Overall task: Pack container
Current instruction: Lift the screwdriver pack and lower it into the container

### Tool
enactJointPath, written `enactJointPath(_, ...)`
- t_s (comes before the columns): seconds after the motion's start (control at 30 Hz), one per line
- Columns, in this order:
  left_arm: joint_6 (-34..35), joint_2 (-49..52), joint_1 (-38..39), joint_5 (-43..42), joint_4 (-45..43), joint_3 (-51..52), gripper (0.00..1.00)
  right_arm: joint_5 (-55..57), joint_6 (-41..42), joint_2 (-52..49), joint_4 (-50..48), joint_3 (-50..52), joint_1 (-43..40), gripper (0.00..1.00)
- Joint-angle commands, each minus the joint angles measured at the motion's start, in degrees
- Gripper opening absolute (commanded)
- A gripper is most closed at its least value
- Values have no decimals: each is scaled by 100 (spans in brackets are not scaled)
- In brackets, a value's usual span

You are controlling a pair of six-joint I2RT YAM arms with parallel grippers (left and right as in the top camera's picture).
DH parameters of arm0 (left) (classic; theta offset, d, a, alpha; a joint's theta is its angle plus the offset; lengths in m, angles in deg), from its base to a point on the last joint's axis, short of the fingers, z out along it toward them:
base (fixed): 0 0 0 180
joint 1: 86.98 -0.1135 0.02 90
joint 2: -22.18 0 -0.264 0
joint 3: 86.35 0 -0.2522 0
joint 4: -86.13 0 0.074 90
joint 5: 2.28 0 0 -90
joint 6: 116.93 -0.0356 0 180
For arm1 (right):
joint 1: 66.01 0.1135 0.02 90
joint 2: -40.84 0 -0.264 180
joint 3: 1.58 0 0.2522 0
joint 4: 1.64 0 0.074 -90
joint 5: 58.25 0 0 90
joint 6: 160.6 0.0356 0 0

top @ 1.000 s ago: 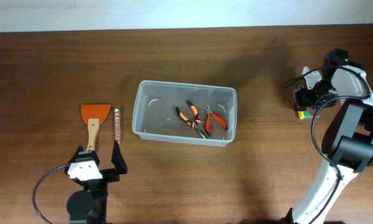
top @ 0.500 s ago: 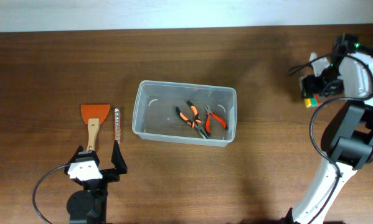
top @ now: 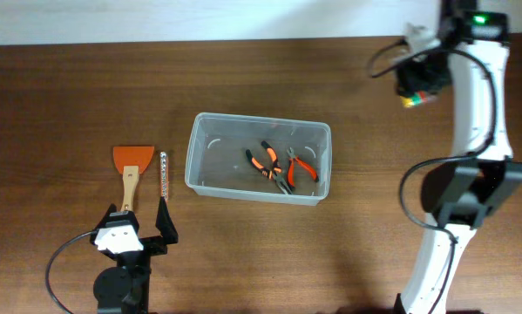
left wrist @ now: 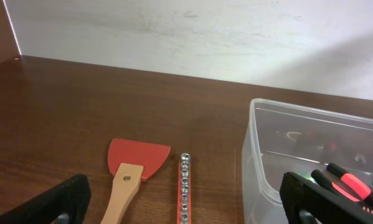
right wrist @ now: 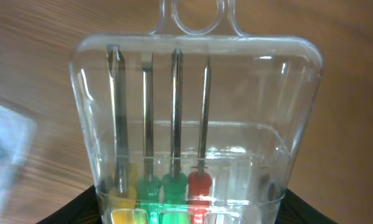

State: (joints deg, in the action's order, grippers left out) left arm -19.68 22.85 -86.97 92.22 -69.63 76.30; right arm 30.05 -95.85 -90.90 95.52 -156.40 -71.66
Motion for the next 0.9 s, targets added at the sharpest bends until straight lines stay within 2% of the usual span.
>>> enactJointPath(0.0, -92, -37, -28, -63, -4, 46, 99, -365, 223, 24, 92, -341, 769, 63)
enactJointPath(0.27, -92, -37, -28, -63, -4, 46, 99, -452, 479, 24, 341, -339, 2120, 63)
enactJointPath(0.43, -92, -37, -28, -63, -4, 46, 99, -455, 699, 22, 629, -339, 2662, 63)
enactJointPath(0.87, -92, -37, -28, -63, -4, 46, 99, -463, 1534, 22, 935, -26, 2850, 62)
